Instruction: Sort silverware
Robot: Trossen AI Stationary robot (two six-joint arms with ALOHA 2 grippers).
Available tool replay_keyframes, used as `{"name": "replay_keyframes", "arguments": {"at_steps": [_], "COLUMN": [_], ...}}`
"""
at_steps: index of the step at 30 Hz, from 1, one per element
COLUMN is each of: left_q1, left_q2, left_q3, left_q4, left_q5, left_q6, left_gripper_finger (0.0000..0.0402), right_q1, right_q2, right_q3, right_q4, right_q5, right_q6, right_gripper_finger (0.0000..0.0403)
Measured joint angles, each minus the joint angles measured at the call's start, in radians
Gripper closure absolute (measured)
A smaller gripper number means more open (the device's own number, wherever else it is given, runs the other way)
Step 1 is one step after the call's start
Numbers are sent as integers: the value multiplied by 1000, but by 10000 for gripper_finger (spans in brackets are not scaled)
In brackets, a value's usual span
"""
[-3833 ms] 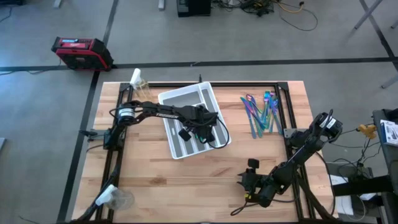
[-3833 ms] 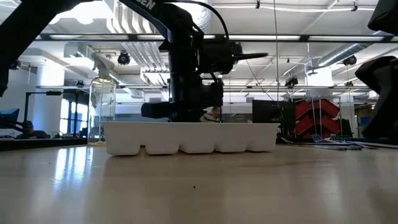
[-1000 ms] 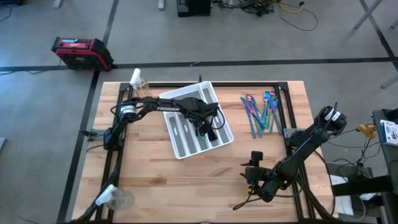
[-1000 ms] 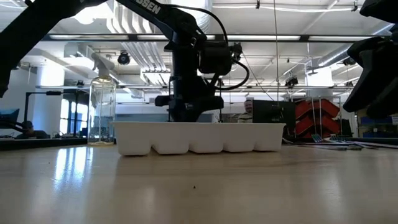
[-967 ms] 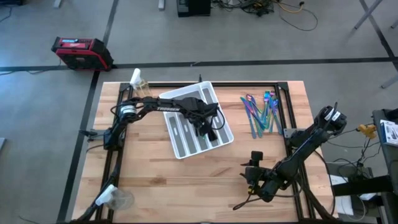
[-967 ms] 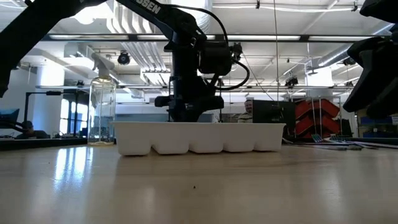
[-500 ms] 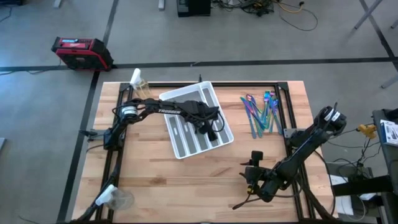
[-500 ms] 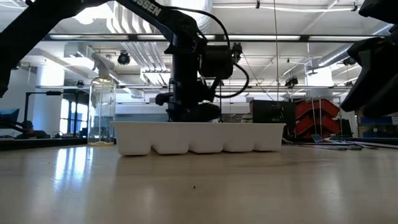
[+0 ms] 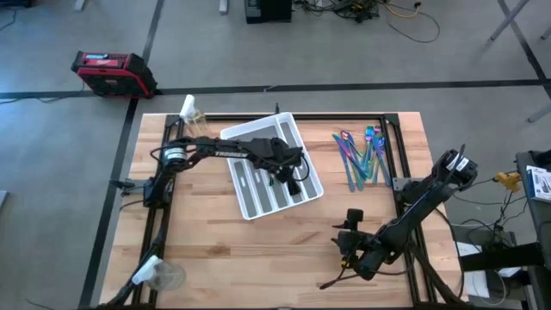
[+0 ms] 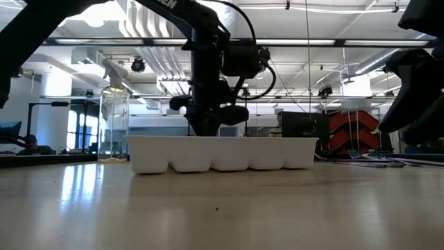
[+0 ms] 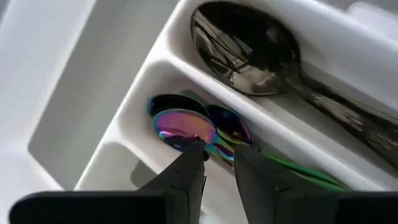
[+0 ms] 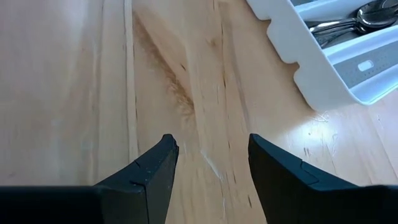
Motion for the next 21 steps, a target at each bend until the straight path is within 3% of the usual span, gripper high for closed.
{"name": "replay_keyframes", "arguments": {"at_steps": [10,17,21], "left_q1": [-47,-110,-121], "left_q2": [6,6,-29], "left_q3": [-6,3,15], "left_q4": [-2,62,55], "left_q5": [292,274,41], "left_q6": [-29,54,-14], "left_gripper_finger": [336,337,337], "right_q1": [0,-1,-4], "right_q2": [15,15,15], "right_q3": [0,0,0], "right_q4": [0,4,4], "right_q5": [-9,-9,-9], "right_q6": [3,-5,-6], "right_gripper_finger": [222,222,222]}}
